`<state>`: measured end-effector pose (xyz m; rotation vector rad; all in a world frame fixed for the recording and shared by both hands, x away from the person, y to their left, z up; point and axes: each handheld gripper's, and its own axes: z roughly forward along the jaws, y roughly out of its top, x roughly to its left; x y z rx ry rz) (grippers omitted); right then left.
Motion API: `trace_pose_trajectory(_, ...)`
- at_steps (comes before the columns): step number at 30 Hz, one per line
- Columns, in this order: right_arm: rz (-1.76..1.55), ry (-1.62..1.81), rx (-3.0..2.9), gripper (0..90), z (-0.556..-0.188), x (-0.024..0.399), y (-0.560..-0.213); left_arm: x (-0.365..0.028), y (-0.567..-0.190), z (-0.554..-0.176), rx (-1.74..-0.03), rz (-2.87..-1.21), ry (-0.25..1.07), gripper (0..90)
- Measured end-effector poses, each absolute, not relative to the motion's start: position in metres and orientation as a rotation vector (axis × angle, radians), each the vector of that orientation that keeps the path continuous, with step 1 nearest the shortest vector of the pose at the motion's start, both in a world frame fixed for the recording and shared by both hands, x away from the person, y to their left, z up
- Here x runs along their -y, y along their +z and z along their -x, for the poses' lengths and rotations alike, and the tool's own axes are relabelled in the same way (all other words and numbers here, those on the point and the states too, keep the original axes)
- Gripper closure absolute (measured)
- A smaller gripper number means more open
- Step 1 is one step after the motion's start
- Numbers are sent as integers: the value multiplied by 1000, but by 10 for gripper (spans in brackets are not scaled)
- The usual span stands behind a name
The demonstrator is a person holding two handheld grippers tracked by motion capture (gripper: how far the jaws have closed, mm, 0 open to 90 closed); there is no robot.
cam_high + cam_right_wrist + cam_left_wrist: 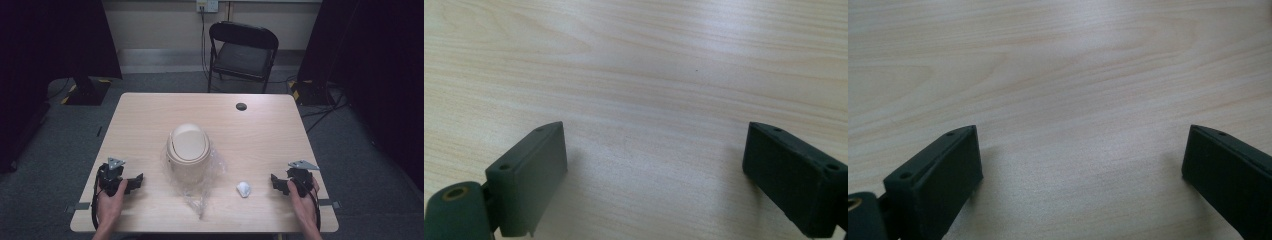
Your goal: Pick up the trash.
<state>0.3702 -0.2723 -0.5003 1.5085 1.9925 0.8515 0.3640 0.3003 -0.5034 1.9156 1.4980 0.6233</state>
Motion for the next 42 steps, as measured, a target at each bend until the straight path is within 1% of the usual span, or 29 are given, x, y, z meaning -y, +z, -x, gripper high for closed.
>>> trace_pose_trajectory(2, -1508, 853, -1998, 107, -370, 272, -500, -301, -503, -364, -1494, -1921, 622, 20)
trace_pose_trajectory(3, -1504, 862, -2002, 132, -369, 272, -499, -301, -503, -364, -1494, -1919, 622, 20)
trace_pose_trajectory(5, -1488, 870, -2023, 147, -369, 270, -498, -301, -503, -364, -1494, -1919, 621, 20)
trace_pose_trajectory(10, -1437, 864, -2046, 145, -369, 264, -493, -301, -503, -364, -1492, -1920, 620, 20)
trace_pose_trajectory(11, -1435, 922, -2059, 146, -369, 262, -491, -301, -503, -364, -1486, -1923, 618, 19)
trace_pose_trajectory(15, -1418, 936, -2098, 150, -369, 258, -487, -302, -504, -364, -1456, -1936, 610, 24)
trace_pose_trajectory(18, -1400, 1009, -2116, 154, -367, 252, -473, -301, -504, -366, -1451, -1949, 598, 4)
trace_pose_trajectory(23, -1377, 1055, -2149, 157, -368, 246, -464, -302, -504, -366, -1443, -1954, 594, 1)
trace_pose_trajectory(28, -1343, 1112, -2206, 167, -371, 228, -455, -301, -503, -366, -1393, -1983, 584, 8)
trace_pose_trajectory(39, -1257, 1202, -2264, 161, -374, 198, -435, -301, -503, -366, -1393, -1983, 584, 8)
trace_pose_trajectory(42, -1217, 1252, -2288, 161, -378, 183, -426, -301, -503, -366, -1393, -1984, 584, 8)
